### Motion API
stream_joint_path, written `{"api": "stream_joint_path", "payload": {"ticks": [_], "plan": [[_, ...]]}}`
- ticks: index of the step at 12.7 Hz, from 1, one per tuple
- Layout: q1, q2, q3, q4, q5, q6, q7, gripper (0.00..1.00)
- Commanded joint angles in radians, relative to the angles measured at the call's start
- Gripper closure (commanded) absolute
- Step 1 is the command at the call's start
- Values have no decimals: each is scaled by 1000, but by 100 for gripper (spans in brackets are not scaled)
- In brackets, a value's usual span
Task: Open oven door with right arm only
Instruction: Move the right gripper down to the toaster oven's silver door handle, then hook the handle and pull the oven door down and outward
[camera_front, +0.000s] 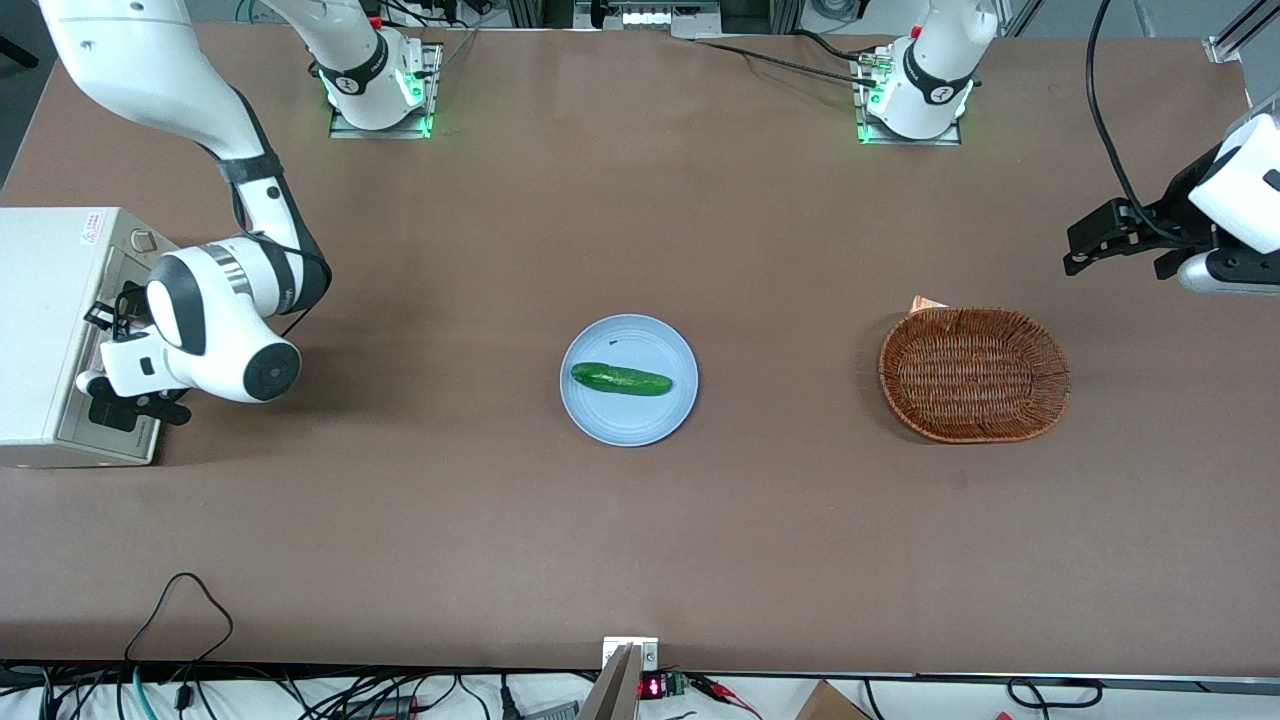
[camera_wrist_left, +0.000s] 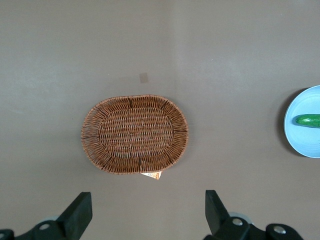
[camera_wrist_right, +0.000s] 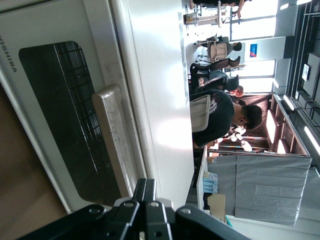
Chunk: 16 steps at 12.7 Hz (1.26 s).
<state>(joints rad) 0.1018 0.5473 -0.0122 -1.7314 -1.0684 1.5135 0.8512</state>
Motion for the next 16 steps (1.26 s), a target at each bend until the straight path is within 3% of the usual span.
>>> {"api": "stream_joint_path", "payload": {"ticks": [1,16], "plan": [[-25,16,5,-10,-57,19,34,96],[-54,57,11,-22,-50,99,112,97]]}}
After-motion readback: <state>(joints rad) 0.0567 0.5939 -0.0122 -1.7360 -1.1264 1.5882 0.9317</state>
